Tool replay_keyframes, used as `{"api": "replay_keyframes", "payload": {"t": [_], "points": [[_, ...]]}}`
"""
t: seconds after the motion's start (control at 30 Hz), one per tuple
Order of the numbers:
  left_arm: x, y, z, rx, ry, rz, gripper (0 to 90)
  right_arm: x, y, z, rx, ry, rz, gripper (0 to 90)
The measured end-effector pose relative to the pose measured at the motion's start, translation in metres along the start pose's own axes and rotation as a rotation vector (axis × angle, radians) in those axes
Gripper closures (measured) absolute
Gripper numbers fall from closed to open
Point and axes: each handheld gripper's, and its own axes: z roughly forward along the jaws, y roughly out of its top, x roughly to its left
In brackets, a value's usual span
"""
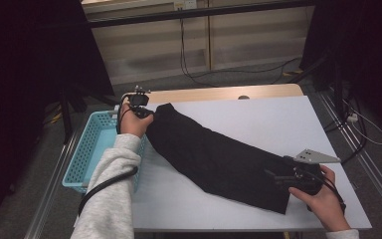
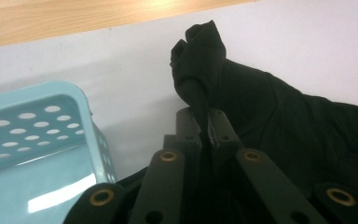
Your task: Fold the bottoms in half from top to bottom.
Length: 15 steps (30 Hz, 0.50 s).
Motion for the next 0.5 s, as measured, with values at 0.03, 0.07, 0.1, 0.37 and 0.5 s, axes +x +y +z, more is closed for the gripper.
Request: {"api": "replay_keyframes", "payload": {"t": [0.03,0.07,0.1,0.37,0.5], "points": [[-0.002,-0.001,0.000,-0.001,-0.005,0.002,85.4,0.000,0.000,0.000,0.000,0.000,0.000,13.9],[-0.004,-0.001,0.001,-0.004,-0.009,0.006,85.3,0.000,0.000,0.000,0.000,0.001,-0.001,13.9],[-0.005,-0.001,0.001,-0.005,-0.014,0.010,85.3,0.000,0.000,0.000,0.000,0.001,-0.001,13.9],[-0.022,-0.002,0.002,-0.010,-0.056,0.044,85.3,0.001,0.000,0.001,0.002,0.001,-0.002,13.9],[-0.030,-0.004,0.003,-0.015,-0.070,0.059,85.3,0.001,0.000,0.001,0.001,0.002,-0.003,13.9]]}}
